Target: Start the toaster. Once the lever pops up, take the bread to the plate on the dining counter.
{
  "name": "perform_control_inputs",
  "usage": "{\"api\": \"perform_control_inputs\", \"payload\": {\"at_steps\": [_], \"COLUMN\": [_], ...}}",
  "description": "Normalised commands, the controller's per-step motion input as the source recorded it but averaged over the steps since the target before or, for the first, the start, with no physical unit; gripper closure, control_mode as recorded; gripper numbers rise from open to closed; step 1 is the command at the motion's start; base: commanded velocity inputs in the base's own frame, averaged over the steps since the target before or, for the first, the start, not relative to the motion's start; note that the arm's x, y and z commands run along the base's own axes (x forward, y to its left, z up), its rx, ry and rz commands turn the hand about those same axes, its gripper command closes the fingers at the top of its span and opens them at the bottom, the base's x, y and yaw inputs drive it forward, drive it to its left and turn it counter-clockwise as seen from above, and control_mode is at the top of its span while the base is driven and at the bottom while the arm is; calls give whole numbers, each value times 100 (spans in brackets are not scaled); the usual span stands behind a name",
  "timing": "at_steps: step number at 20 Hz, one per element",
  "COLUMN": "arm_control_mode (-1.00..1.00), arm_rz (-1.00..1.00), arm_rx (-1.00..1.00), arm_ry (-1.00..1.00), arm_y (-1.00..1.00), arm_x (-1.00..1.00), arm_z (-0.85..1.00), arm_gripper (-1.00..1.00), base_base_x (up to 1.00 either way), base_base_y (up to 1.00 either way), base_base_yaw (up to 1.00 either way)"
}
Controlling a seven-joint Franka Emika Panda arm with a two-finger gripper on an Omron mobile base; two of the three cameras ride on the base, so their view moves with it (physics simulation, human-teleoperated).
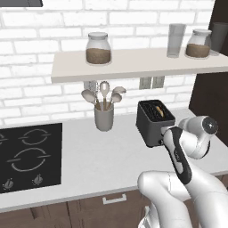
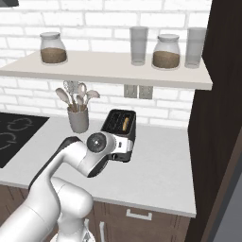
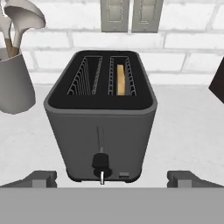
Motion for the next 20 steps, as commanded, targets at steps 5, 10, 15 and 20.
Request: {"api": "perform_control_inputs", "payload": {"at_steps": [5, 10, 15, 20], "arm_control_mode": [-100, -100, -100, -100], "arm_rz": [0, 0, 0, 0], "arm_rx": [0, 0, 0, 0], "arm_ry": [3, 14, 8, 1], "arm_y": [0, 0, 0, 0], "arm_x": [0, 0, 0, 0], "arm_z": [0, 0, 0, 0], "arm_gripper": [-100, -100, -100, -100], "base_base_x": [0, 0, 0, 0], "base_base_y": [0, 0, 0, 0], "base_base_yaw": [0, 0, 0, 0]}}
